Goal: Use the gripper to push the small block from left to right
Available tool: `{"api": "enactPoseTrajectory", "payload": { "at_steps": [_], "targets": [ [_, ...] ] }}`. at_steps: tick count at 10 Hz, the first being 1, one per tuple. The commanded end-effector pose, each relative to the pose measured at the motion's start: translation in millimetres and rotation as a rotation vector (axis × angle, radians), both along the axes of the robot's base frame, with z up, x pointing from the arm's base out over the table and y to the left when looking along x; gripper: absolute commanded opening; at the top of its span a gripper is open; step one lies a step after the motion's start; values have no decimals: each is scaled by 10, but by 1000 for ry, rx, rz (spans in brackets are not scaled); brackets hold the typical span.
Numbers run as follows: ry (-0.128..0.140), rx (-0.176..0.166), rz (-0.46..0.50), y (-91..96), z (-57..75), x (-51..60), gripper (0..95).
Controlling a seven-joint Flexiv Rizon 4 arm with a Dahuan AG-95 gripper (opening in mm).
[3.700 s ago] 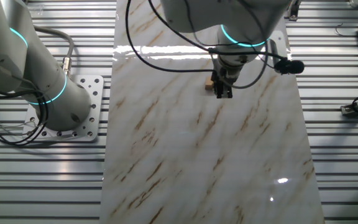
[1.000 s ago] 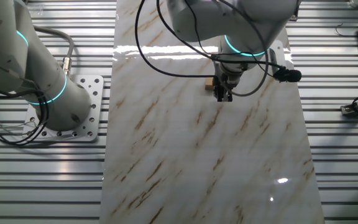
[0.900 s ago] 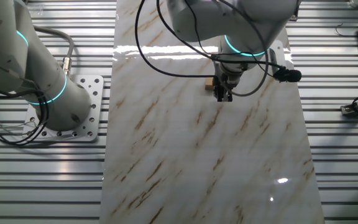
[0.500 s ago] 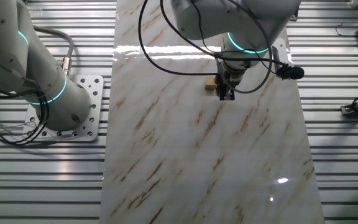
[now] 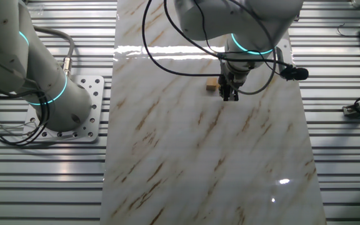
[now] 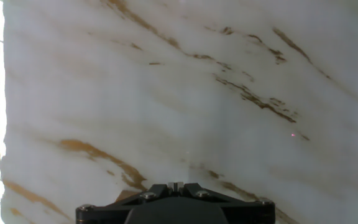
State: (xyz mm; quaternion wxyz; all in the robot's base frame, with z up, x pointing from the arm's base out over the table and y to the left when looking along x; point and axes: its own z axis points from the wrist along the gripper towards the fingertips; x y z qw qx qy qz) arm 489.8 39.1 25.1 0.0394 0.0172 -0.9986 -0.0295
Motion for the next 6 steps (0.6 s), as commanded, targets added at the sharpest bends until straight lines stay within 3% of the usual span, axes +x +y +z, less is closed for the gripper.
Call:
{"api": "enactPoseTrajectory", "payload": {
  "at_steps": [1, 3, 6],
  "targets": [
    [3, 6, -17, -2, 14, -19, 0],
    [-2, 7, -27, 3, 2, -100, 0],
    [4, 23, -48, -8, 10, -106, 0]
  ]
}}
